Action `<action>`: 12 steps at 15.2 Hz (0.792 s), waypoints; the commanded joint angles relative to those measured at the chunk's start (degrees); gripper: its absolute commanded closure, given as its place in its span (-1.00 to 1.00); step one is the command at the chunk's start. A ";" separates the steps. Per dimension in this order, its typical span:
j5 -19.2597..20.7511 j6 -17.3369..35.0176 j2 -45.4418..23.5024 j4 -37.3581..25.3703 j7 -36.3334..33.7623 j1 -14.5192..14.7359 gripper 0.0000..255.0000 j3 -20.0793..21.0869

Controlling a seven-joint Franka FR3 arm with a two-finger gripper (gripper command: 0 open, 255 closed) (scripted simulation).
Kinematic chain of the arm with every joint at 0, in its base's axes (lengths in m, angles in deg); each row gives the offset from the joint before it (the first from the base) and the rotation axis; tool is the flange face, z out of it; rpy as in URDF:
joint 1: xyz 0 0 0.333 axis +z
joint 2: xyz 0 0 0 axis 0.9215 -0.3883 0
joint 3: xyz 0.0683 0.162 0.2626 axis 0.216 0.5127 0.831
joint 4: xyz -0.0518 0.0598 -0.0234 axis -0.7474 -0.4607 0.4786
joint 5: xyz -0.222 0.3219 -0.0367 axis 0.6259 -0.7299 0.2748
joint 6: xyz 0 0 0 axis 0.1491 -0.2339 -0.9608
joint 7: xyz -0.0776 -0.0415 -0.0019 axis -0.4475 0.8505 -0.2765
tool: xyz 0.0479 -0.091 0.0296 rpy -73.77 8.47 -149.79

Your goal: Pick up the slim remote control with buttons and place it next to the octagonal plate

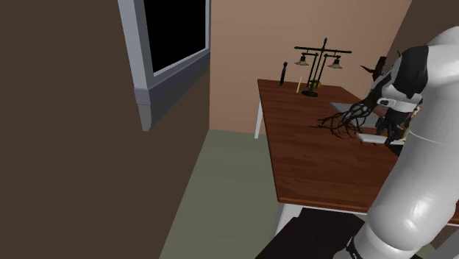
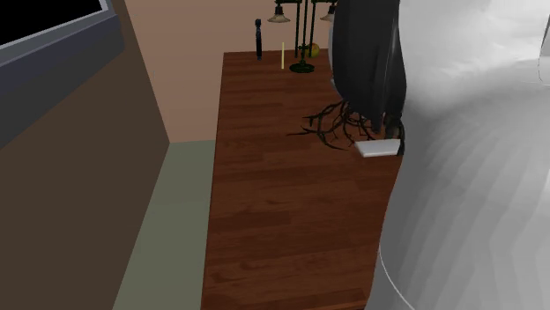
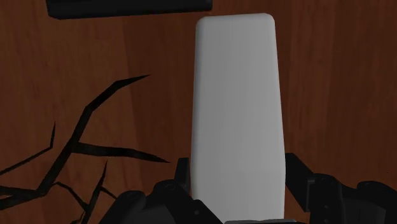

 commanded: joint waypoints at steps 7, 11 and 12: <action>-8.61 -3.57 -9.40 -7.38 15.78 -15.04 1.00 1.80; -11.21 -2.53 -12.20 -7.86 18.89 -18.67 1.00 3.43; -11.63 -1.94 -12.58 -7.48 19.16 -18.91 1.00 3.74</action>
